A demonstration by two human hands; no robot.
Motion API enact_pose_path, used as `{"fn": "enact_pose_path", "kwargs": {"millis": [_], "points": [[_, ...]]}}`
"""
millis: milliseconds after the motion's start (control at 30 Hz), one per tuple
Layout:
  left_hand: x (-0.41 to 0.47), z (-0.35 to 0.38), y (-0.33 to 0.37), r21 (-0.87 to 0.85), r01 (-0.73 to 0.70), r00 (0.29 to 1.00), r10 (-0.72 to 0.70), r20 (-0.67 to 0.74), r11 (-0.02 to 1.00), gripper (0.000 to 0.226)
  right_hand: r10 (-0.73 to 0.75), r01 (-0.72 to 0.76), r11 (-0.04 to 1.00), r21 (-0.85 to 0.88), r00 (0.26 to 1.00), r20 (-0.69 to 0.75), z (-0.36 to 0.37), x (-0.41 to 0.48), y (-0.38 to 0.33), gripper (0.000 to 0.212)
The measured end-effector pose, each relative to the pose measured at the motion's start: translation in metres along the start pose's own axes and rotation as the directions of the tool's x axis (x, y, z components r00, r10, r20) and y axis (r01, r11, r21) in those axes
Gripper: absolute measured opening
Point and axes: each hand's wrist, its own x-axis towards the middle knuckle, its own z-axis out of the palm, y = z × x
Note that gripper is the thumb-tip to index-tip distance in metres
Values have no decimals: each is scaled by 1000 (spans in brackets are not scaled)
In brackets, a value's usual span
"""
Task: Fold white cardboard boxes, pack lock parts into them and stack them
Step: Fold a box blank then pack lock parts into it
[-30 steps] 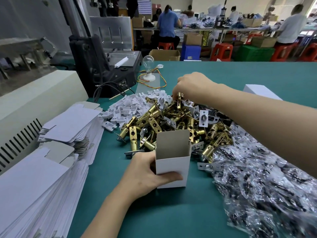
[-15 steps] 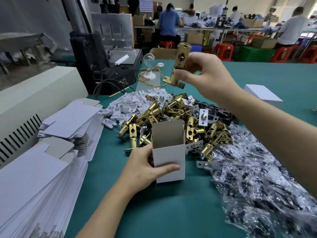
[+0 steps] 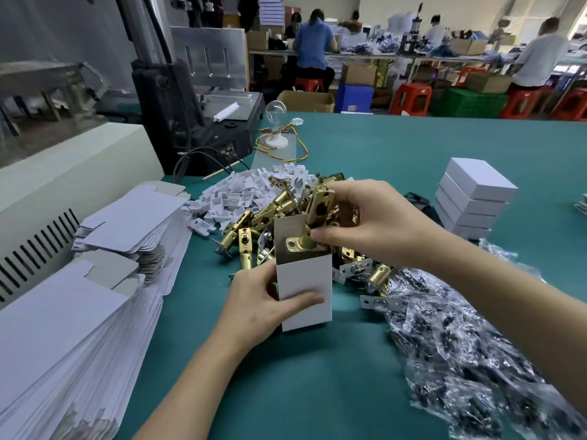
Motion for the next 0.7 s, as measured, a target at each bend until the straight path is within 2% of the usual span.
{"fn": "enact_pose_path", "kwargs": {"millis": [200,333,433,600,700], "points": [[0,0,-8,92,16,1000,-17,8,996,53,-19,16,986,-166,1000,-17,7,-9,0,6],[0,0,-9,98,6,1000,-8,21,995,56,-54,54,938,-343,998,10,8,-8,-1,4],[0,0,-12,122,-14,1000,11,27,992,52,-81,72,955,-288,997,-20,7,-6,-7,5],[0,0,-11,158,-71,995,60,74,985,44,-65,58,997,-45,987,-149,2,17,-23,19],[-1,0,-10,129,-83,988,65,137,988,38,-38,34,992,-124,999,-30,5,53,-32,23]]}}
